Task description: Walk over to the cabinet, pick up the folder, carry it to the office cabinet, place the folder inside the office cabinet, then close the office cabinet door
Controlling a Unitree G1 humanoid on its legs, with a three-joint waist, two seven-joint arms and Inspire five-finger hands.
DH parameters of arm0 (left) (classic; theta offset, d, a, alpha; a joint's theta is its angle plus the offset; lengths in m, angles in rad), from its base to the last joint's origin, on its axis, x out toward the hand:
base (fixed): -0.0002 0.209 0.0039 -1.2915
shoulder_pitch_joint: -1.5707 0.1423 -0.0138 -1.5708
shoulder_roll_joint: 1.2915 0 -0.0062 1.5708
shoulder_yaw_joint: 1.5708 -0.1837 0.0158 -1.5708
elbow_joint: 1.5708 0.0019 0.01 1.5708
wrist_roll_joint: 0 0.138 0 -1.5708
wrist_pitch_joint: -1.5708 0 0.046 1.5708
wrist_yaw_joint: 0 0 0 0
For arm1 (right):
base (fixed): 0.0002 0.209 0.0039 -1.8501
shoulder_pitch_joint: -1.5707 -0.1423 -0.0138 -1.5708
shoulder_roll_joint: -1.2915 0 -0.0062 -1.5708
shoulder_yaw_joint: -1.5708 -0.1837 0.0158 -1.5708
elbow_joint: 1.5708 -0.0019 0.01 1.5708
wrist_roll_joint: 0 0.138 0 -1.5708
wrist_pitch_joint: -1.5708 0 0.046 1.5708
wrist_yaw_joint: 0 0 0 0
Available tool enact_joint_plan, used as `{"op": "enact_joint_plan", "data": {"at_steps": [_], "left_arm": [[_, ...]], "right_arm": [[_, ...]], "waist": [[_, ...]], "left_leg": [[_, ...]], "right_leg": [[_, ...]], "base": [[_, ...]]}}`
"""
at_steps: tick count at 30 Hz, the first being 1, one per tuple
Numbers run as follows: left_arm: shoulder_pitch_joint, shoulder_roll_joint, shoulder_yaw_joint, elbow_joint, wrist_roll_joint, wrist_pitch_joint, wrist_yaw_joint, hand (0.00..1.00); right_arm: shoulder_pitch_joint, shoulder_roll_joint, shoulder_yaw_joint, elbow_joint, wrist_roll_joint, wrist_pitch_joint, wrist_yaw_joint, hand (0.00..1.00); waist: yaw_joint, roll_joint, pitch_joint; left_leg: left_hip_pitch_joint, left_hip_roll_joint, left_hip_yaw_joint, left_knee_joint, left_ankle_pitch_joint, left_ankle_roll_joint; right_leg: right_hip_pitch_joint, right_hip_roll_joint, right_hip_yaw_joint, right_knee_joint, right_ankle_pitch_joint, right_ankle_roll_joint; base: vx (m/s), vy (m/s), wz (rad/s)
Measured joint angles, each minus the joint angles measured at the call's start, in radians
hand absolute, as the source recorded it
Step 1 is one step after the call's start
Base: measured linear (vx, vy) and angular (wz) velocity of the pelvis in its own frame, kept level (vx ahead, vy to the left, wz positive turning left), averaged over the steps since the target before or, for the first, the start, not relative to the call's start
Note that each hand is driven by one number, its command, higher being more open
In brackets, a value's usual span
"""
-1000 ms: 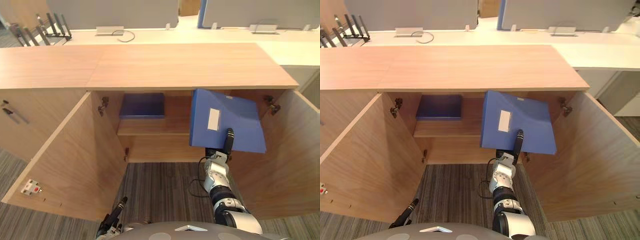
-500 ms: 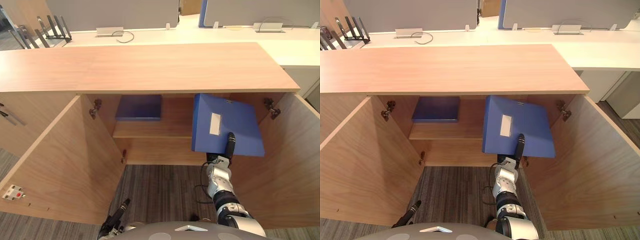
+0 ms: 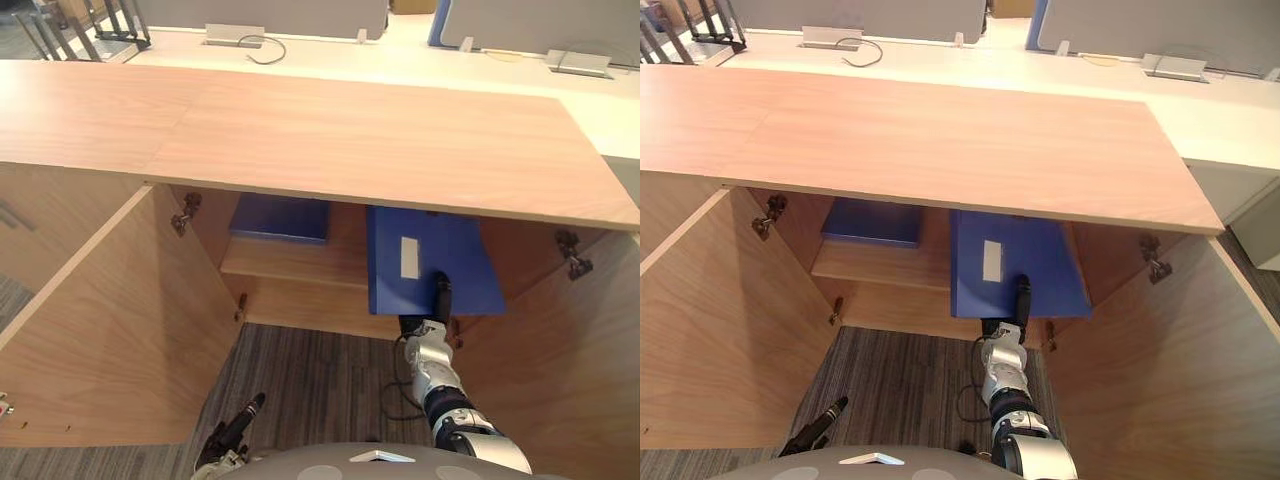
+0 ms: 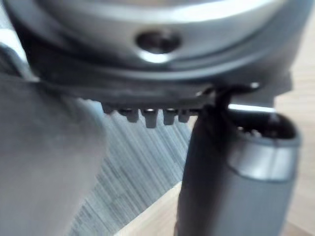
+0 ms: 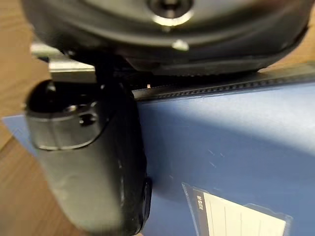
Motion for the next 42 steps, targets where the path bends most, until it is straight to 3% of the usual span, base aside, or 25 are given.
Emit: {"op": "enact_joint_plan", "data": {"at_steps": [1, 2, 3, 4, 6, 9, 10, 11, 12, 13, 14, 19, 21, 31, 33, 35, 36, 38, 39, 41, 42], "left_arm": [[0.003, -0.003, 0.001, -0.012, 0.0, 0.001, 0.0, 1.0], [0.003, -0.003, 0.001, -0.012, 0.0, 0.001, 0.0, 1.0], [0.015, -0.006, 0.004, -0.021, 0.0, 0.0, -0.001, 1.0], [0.019, -0.007, 0.011, -0.023, 0.0, 0.001, -0.004, 1.0], [0.021, -0.006, 0.019, -0.026, 0.004, 0.001, -0.011, 1.0], [0.041, -0.009, 0.045, -0.027, 0.005, 0.003, -0.014, 1.0], [0.055, -0.013, 0.058, -0.027, 0.005, 0.004, -0.015, 1.0], [0.073, -0.028, 0.07, -0.027, 0.005, 0.004, -0.014, 1.0], [0.08, -0.041, 0.073, -0.021, 0.005, 0.003, -0.016, 1.0], [0.08, -0.027, 0.093, -0.012, 0.005, 0.0, -0.017, 1.0], [0.074, -0.018, 0.099, -0.012, 0.005, -0.003, -0.017, 1.0], [0.072, -0.019, 0.107, 0.004, 0.052, -0.002, -0.017, 1.0], [0.06, -0.016, 0.102, 0.01, 0.082, -0.006, -0.022, 1.0], [0.055, 0.018, 0.054, 0.02, 0.083, -0.018, -0.036, 1.0], [0.055, 0.019, 0.056, 0.017, 0.083, -0.018, -0.036, 1.0], [0.047, 0.014, 0.055, 0.004, 0.083, -0.019, -0.036, 1.0], [0.039, 0.007, 0.053, -0.005, 0.083, -0.019, -0.034, 1.0], [0.017, 0.006, 0.036, -0.015, 0.079, -0.019, -0.019, 1.0], [0.012, 0.005, 0.035, -0.015, 0.077, -0.019, -0.016, 1.0], [-0.01, 0.009, 0.016, -0.045, 0.066, -0.021, -0.007, 1.0], [-0.013, 0.009, 0.017, -0.053, 0.059, -0.021, -0.005, 1.0]], "right_arm": [[0.0, -0.002, 0.022, 0.002, 0.0, 0.002, -0.001, 0.0], [0.0, -0.002, 0.022, 0.002, 0.0, 0.002, -0.001, 0.0], [-0.001, -0.002, 0.05, 0.001, -0.003, 0.002, 0.0, 0.0], [-0.003, -0.002, 0.051, -0.001, -0.003, 0.0, 0.0, 0.0], [-0.006, -0.001, 0.05, -0.006, -0.004, -0.002, 0.0, 0.0], [-0.012, 0.0, 0.054, -0.006, -0.004, 0.007, 0.001, 0.0], [-0.012, 0.0, 0.054, -0.006, -0.006, 0.008, 0.001, 0.0], [-0.008, -0.005, 0.053, -0.006, -0.023, 0.009, 0.002, 0.0], [-0.006, -0.007, 0.05, -0.004, -0.036, 0.012, 0.003, 0.0], [0.005, -0.008, 0.06, 0.006, -0.044, 0.03, 0.002, 0.0], [0.004, -0.009, 0.068, 0.007, -0.057, 0.06, 0.003, 0.0], [0.015, -0.009, 0.112, 0.014, -0.125, 0.136, 0.029, 0.0], [0.016, -0.009, 0.107, 0.027, -0.124, 0.135, 0.044, 0.0], [0.069, -0.012, 0.117, 0.045, -0.131, 0.083, 0.045, 0.0], [0.071, -0.012, 0.128, 0.016, -0.141, 0.076, 0.036, 0.0], [0.074, -0.012, 0.136, -0.076, -0.157, 0.062, 0.032, 0.0], [0.073, -0.014, 0.147, -0.168, -0.158, 0.046, 0.032, 0.0], [0.033, -0.018, 0.157, -0.33, -0.159, 0.013, 0.032, 0.0], [0.024, -0.018, 0.157, -0.343, -0.16, 0.008, 0.032, 0.0], [-0.045, -0.028, 0.158, -0.406, -0.177, -0.029, 0.023, 0.0], [-0.058, -0.03, 0.156, -0.42, -0.184, -0.033, 0.015, 0.0]], "waist": [[0.004, 0.005, 0.003], [0.004, 0.005, 0.003], [0.014, 0.02, 0.012], [0.019, 0.022, 0.011], [0.021, 0.019, 0.012], [0.029, 0.012, 0.029], [0.033, 0.011, 0.044], [0.033, 0.028, 0.047], [0.036, 0.036, 0.049], [0.044, 0.013, 0.054], [0.04, -0.02, 0.046], [0.043, -0.01, 0.039], [0.037, -0.007, 0.027], [0.036, -0.022, 0.02], [0.035, -0.022, 0.026], [0.03, -0.009, 0.056], [0.021, 0.01, 0.089], [0.007, 0.031, 0.135], [0.007, 0.032, 0.142], [0.009, 0.033, 0.174], [0.01, 0.033, 0.183]], "left_leg": [[-0.067, 0.019, 0.01, 0.211, -0.011, 0.007], [-0.067, 0.019, 0.01, 0.211, -0.011, 0.007], [-0.16, 0.068, 0.025, 0.493, 0.036, 0.05], [-0.197, 0.085, 0.033, 0.575, 0.003, 0.056], [-0.234, 0.084, 0.044, 0.562, -0.037, 0.067], [-0.288, 0.061, 0.06, 0.41, -0.058, 0.067], [-0.287, 0.036, 0.061, 0.324, -0.045, 0.061], [-0.28, 0.024, 0.056, 0.194, 0.044, 0.058], [-0.275, 0.018, 0.048, 0.183, 0.071, 0.028], [-0.259, -0.019, 0.069, 0.169, 0.071, 0.038], [-0.257, -0.049, 0.078, 0.149, 0.066, 0.048], [-0.145, -0.114, 0.145, 0.001, 0.095, 0.085], [-0.097, -0.133, 0.151, -0.112, 0.15, 0.086], [-0.022, -0.143, 0.178, -0.347, 0.283, 0.075], [-0.028, -0.143, 0.189, -0.339, 0.285, 0.076], [-0.077, -0.123, 0.19, -0.245, 0.244, 0.078], [-0.135, -0.104, 0.19, -0.137, 0.197, 0.082], [-0.278, -0.07, 0.19, 0.056, 0.134, 0.091], [-0.295, -0.066, 0.19, 0.073, 0.13, 0.091], [-0.425, -0.043, 0.192, 0.186, 0.1, 0.085], [-0.449, -0.04, 0.192, 0.203, 0.096, 0.09]], "right_leg": [[0.045, 0.011, 0.001, -0.019, -0.001, -0.002], [0.045, 0.011, 0.001, -0.019, -0.001, -0.002], [0.119, 0.034, 0.011, -0.039, -0.02, -0.012], [0.14, 0.036, 0.016, -0.037, -0.041, -0.02], [0.144, 0.027, 0.033, -0.035, -0.057, -0.016], [0.154, -0.013, 0.078, -0.021, -0.075, 0.01], [0.162, -0.042, 0.094, 0.004, -0.091, 0.038], [0.168, -0.055, 0.108, 0.03, -0.105, 0.08], [0.168, -0.059, 0.121, 0.043, -0.116, 0.101], [0.17, -0.088, 0.147, 0.038, -0.121, 0.109], [0.161, -0.104, 0.174, 0.018, -0.112, 0.097], [0.185, -0.166, 0.201, -0.024, -0.024, 0.109], [0.183, -0.173, 0.2, -0.05, 0.014, 0.111], [0.132, -0.161, 0.228, -0.065, 0.034, 0.113], [0.12, -0.164, 0.241, -0.06, 0.037, 0.113], [0.093, -0.165, 0.251, -0.025, 0.033, 0.11], [0.059, -0.161, 0.251, 0.026, 0.014, 0.101], [-0.07, -0.167, 0.269, 0.181, -0.075, 0.113], [-0.088, -0.167, 0.276, 0.2, -0.086, 0.117], [-0.252, -0.169, 0.322, 0.367, -0.161, 0.131], [-0.287, -0.169, 0.332, 0.4, -0.175, 0.13]], "base": [[0.1, -0.019, 0.08], [0.12, 0.012, -0.21], [0.15, 0.059, -0.22], [0.13, 0.064, -0.23], [0.09, 0.1, -0.2], [0.19, 0.206, -0.4], [0.22, 0.283, -0.39], [0.28, 0.382, -0.37], [0.23, 0.315, -0.2], [0.29, 0.324, 0.01], [0.19, 0.18, 0.07], [0.18, 0.161, -0.18], [0.09, 0.037, -0.13], [-0.04, -0.029, -0.11], [-0.12, 0.01, -0.2], [-0.17, 0.018, -0.12], [-0.19, 0.029, -0.12], [-0.32, 0.043, -0.15], [-0.4, 0.051, -0.17], [-0.29, 0.034, -0.14], [-0.32, -0.004, -0.15]]}}
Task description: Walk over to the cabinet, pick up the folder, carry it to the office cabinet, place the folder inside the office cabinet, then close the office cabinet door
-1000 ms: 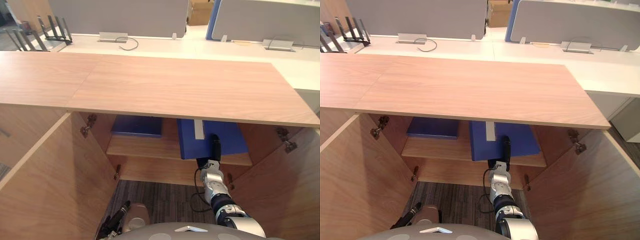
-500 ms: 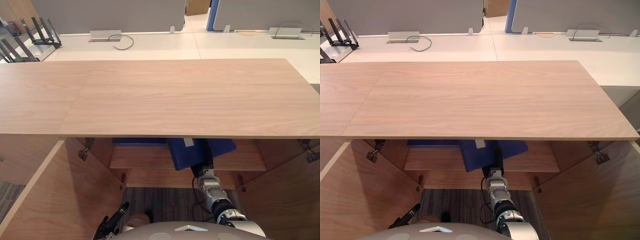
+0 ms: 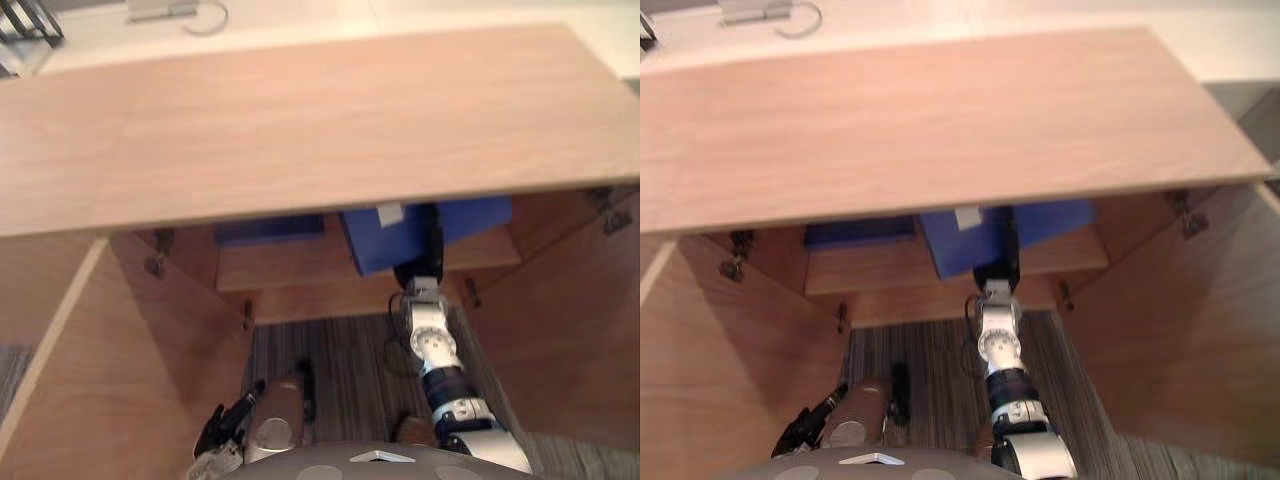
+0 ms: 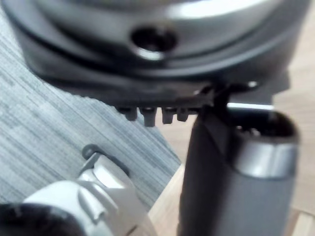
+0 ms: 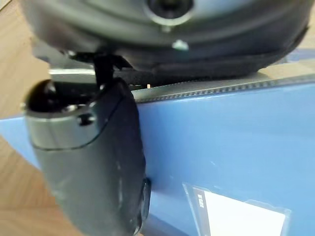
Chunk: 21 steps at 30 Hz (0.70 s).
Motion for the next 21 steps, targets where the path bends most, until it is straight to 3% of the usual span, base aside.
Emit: {"op": "enact_joint_plan", "data": {"at_steps": [4, 10, 21], "left_arm": [[-0.01, -0.014, 0.002, -0.046, -0.035, -0.001, 0.012, 1.0], [-0.029, -0.023, 0.013, -0.096, -0.059, -0.003, 0.026, 1.0], [-0.097, -0.037, 0.039, -0.123, -0.06, -0.003, 0.042, 1.0]], "right_arm": [[-0.042, 0.002, -0.003, -0.111, -0.008, -0.051, -0.028, 0.0], [-0.054, -0.001, -0.011, -0.242, -0.013, -0.117, -0.056, 0.0], [-0.131, 0.005, -0.069, -0.252, -0.003, -0.147, -0.078, 0.0]], "waist": [[0.002, 0.004, 0.036], [0.0, 0.01, 0.08], [0.006, 0.009, 0.129]], "left_leg": [[-0.131, -0.002, -0.001, 0.038, 0.002, -0.004], [-0.267, -0.001, -0.041, 0.166, 0.002, -0.004], [-0.413, -0.008, -0.091, 0.279, -0.004, -0.01]], "right_leg": [[-0.184, 0.006, 0.062, 0.121, -0.017, -0.001], [-0.327, 0.003, 0.078, 0.294, -0.067, -0.011], [-0.457, -0.019, 0.056, 0.451, -0.137, -0.021]], "base": [[-0.24, -0.019, -0.17], [-0.09, -0.02, 0.04], [-0.04, -0.026, 0.14]]}}
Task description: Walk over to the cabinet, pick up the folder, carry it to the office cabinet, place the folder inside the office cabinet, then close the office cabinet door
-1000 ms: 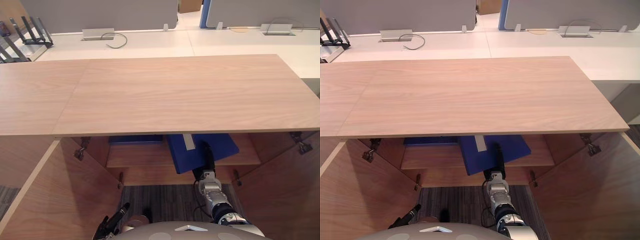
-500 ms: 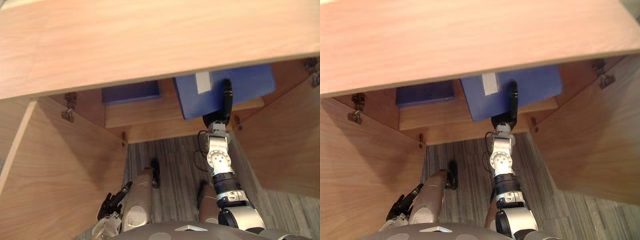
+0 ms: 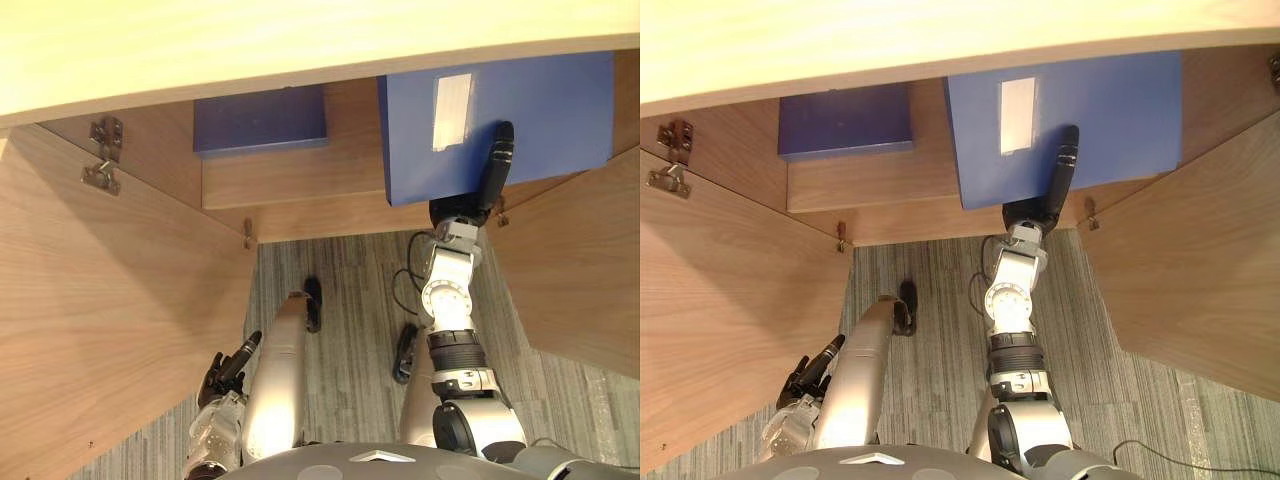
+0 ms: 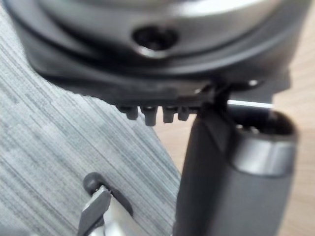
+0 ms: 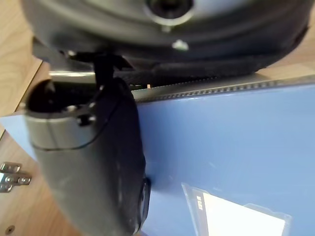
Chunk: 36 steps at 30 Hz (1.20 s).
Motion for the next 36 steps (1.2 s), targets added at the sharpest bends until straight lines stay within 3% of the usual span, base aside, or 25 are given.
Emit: {"op": "enact_joint_plan", "data": {"at_steps": [7, 11, 19, 25, 36], "left_arm": [[-0.004, 0.008, -0.041, -0.034, -0.034, 0.0, 0.012, 1.0], [-0.011, 0.007, -0.064, -0.034, -0.038, 0.0, 0.021, 1.0], [-0.011, 0.006, -0.105, -0.032, -0.038, 0.0, 0.028, 1.0], [-0.011, 0.005, -0.128, -0.027, -0.035, 0.001, 0.025, 1.0], [-0.01, 0.009, -0.144, 0.029, -0.018, 0.007, 0.024, 1.0]], "right_arm": [[-0.248, -0.011, -0.1, 0.034, 0.042, -0.086, -0.09, 0.0], [-0.409, -0.038, -0.17, 0.126, 0.088, -0.091, -0.122, 0.0], [-0.572, -0.065, -0.313, 0.263, 0.157, -0.118, -0.217, 0.0], [-0.691, -0.156, -0.317, 0.338, 0.159, -0.105, -0.278, 0.0], [-0.804, -0.255, -0.33, 0.449, 0.149, -0.036, -0.301, 0.0]], "waist": [[0.001, 0.013, 0.052], [0.024, 0.026, 0.06], [0.058, 0.047, 0.073], [0.066, 0.074, 0.11], [0.1, 0.082, 0.112]], "left_leg": [[-0.057, -0.01, -0.027, 0.054, -0.006, -0.005], [-0.084, -0.015, -0.045, 0.071, -0.005, -0.008], [-0.127, -0.05, -0.076, 0.075, 0.003, -0.017], [-0.162, -0.081, -0.093, 0.101, 0.011, -0.008], [-0.241, -0.134, -0.156, 0.142, 0.013, -0.038]], "right_leg": [[-0.045, -0.01, -0.012, 0.07, -0.025, -0.002], [-0.061, -0.016, -0.027, 0.095, -0.037, -0.007], [-0.087, -0.048, -0.058, 0.129, -0.066, -0.009], [-0.11, -0.079, -0.068, 0.181, -0.094, -0.004], [-0.147, -0.135, -0.131, 0.277, -0.163, -0.019]], "base": [[-0.02, -0.031, 0.09], [-0.01, -0.03, 0.12], [0.01, -0.028, 0.19], [0.01, -0.006, 0.17], [-0.01, -0.02, 0.25]]}}
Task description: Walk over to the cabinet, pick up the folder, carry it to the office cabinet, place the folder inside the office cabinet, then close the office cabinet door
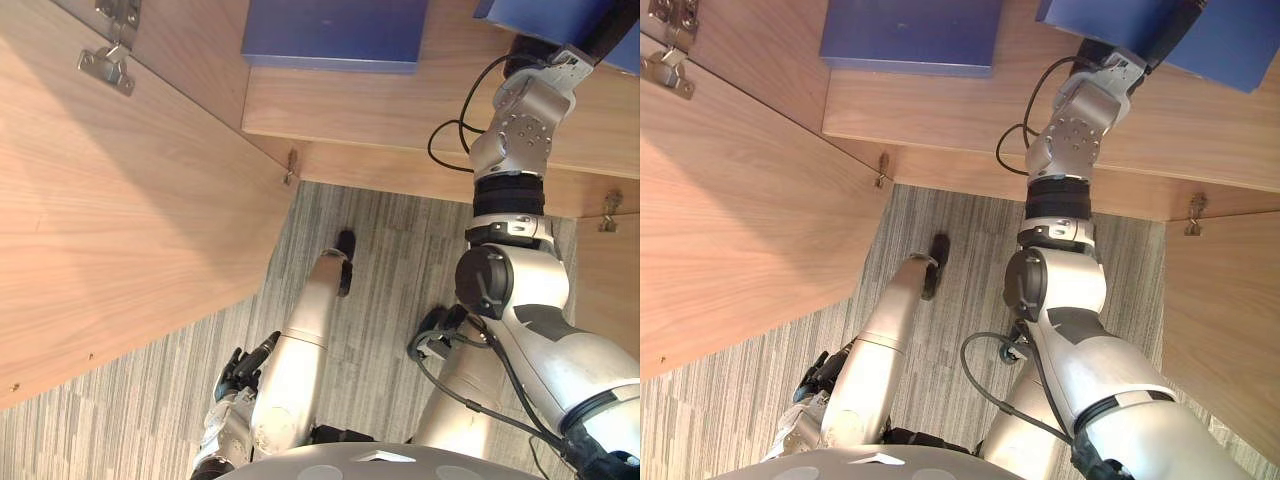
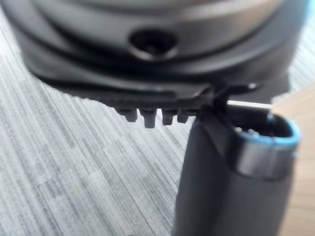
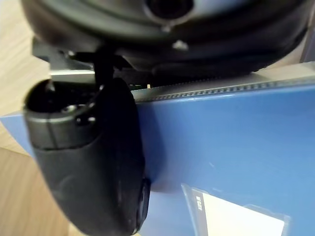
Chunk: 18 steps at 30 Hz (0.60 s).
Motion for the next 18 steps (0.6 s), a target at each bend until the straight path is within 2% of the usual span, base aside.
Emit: {"op": "enact_joint_plan", "data": {"at_steps": [4, 7, 12, 16, 18], "left_arm": [[0.0, 0.0, -0.002, 0.0, -0.003, -0.001, -0.001, 1.0], [0.003, 0.0, -0.002, 0.001, -0.003, -0.001, 0.001, 1.0], [0.003, -0.001, -0.022, -0.003, -0.003, -0.002, 0.003, 1.0], [0.003, 0.0, -0.026, -0.003, -0.003, -0.002, 0.011, 1.0], [0.003, 0.0, -0.034, -0.001, -0.003, -0.002, 0.013, 1.0]], "right_arm": [[-0.013, -0.072, -0.001, 0.031, -0.003, 0.011, -0.032, 0.0], [-0.022, -0.099, -0.003, 0.032, -0.003, 0.009, -0.042, 0.0], [-0.064, -0.149, -0.005, 0.031, -0.002, -0.01, -0.059, 0.0], [-0.064, -0.155, -0.046, 0.031, -0.002, -0.035, -0.064, 0.0], [-0.064, -0.158, -0.052, 0.031, -0.003, -0.044, -0.066, 0.0]], "waist": [[0.003, 0.001, 0.0], [0.005, 0.001, 0.0], [0.004, 0.031, 0.01], [0.007, 0.034, 0.01], [0.006, 0.035, 0.01]], "left_leg": [[-0.016, -0.034, -0.022, -0.024, 0.022, -0.008], [-0.017, -0.045, -0.023, -0.039, 0.036, -0.002], [-0.015, -0.065, -0.029, -0.069, 0.05, -0.005], [-0.014, -0.068, -0.031, -0.088, 0.064, -0.01], [-0.014, -0.068, -0.031, -0.088, 0.069, -0.003]], "right_leg": [[-0.001, -0.032, -0.034, 0.004, -0.011, -0.003], [-0.002, -0.044, -0.039, 0.003, -0.012, -0.003], [-0.002, -0.058, -0.049, 0.001, -0.013, -0.002], [-0.002, -0.065, -0.06, -0.005, -0.013, -0.002], [-0.002, -0.065, -0.06, -0.006, -0.013, -0.002]], "base": [[0.02, 0.009, 0.3], [0.02, 0.016, 0.17], [0.0, 0.022, 0.13], [0.01, 0.027, 0.09], [0.0, 0.0, 0.0]]}}
